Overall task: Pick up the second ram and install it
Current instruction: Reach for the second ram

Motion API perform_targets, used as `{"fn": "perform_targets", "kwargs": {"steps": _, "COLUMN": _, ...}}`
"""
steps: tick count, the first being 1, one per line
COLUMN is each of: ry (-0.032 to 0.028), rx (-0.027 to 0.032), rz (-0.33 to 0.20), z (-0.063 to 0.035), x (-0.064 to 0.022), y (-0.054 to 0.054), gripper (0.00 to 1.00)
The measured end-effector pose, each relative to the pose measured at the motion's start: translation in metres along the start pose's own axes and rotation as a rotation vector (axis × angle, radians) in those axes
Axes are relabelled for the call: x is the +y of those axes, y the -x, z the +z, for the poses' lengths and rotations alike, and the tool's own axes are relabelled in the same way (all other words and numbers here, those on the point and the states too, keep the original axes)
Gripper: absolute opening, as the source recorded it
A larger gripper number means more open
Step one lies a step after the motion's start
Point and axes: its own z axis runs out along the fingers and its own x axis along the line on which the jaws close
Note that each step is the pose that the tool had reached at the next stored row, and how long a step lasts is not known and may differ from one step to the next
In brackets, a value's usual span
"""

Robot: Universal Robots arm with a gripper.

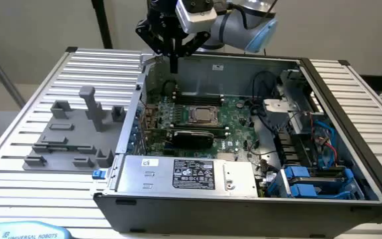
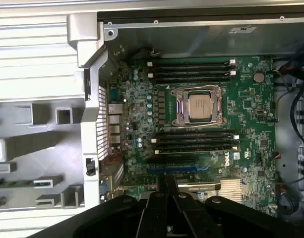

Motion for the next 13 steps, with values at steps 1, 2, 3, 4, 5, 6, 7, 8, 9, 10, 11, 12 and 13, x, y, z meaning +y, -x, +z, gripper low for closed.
{"fn": "perform_targets", "kwargs": {"steps": 1, "ry": 0.0000, "rx": 0.0000, "rz": 0.000, "z": 0.0000, "x": 0.0000, "y": 0.0000, "gripper": 0.11}}
{"fn": "perform_targets", "kwargs": {"steps": 2, "ry": 0.0000, "rx": 0.0000, "rz": 0.000, "z": 0.0000, "x": 0.0000, "y": 0.0000, "gripper": 0.11}}
{"fn": "perform_targets", "kwargs": {"steps": 3, "ry": 0.0000, "rx": 0.0000, "rz": 0.000, "z": 0.0000, "x": 0.0000, "y": 0.0000, "gripper": 0.11}}
{"fn": "perform_targets", "kwargs": {"steps": 4, "ry": 0.0000, "rx": 0.0000, "rz": 0.000, "z": 0.0000, "x": 0.0000, "y": 0.0000, "gripper": 0.11}}
{"fn": "perform_targets", "kwargs": {"steps": 5, "ry": 0.0000, "rx": 0.0000, "rz": 0.000, "z": 0.0000, "x": 0.0000, "y": 0.0000, "gripper": 0.11}}
{"fn": "perform_targets", "kwargs": {"steps": 6, "ry": 0.0000, "rx": 0.0000, "rz": 0.000, "z": 0.0000, "x": 0.0000, "y": 0.0000, "gripper": 0.11}}
{"fn": "perform_targets", "kwargs": {"steps": 7, "ry": 0.0000, "rx": 0.0000, "rz": 0.000, "z": 0.0000, "x": 0.0000, "y": 0.0000, "gripper": 0.11}}
{"fn": "perform_targets", "kwargs": {"steps": 8, "ry": -0.0001, "rx": 0.0000, "rz": 0.000, "z": 0.0000, "x": 0.0000, "y": 0.0000, "gripper": 0.11}}
{"fn": "perform_targets", "kwargs": {"steps": 9, "ry": 0.0000, "rx": 0.0000, "rz": 0.000, "z": 0.0000, "x": 0.0000, "y": 0.0000, "gripper": 0.11}}
{"fn": "perform_targets", "kwargs": {"steps": 10, "ry": 0.0000, "rx": 0.0000, "rz": 0.000, "z": 0.0000, "x": 0.0000, "y": 0.0000, "gripper": 0.11}}
{"fn": "perform_targets", "kwargs": {"steps": 11, "ry": 0.0000, "rx": 0.0000, "rz": 0.000, "z": 0.0000, "x": 0.0000, "y": 0.0000, "gripper": 0.11}}
{"fn": "perform_targets", "kwargs": {"steps": 12, "ry": 0.0000, "rx": 0.0000, "rz": 0.000, "z": 0.0000, "x": 0.0000, "y": 0.0000, "gripper": 0.11}}
{"fn": "perform_targets", "kwargs": {"steps": 13, "ry": 0.0000, "rx": 0.0000, "rz": 0.000, "z": 0.0000, "x": 0.0000, "y": 0.0000, "gripper": 0.11}}
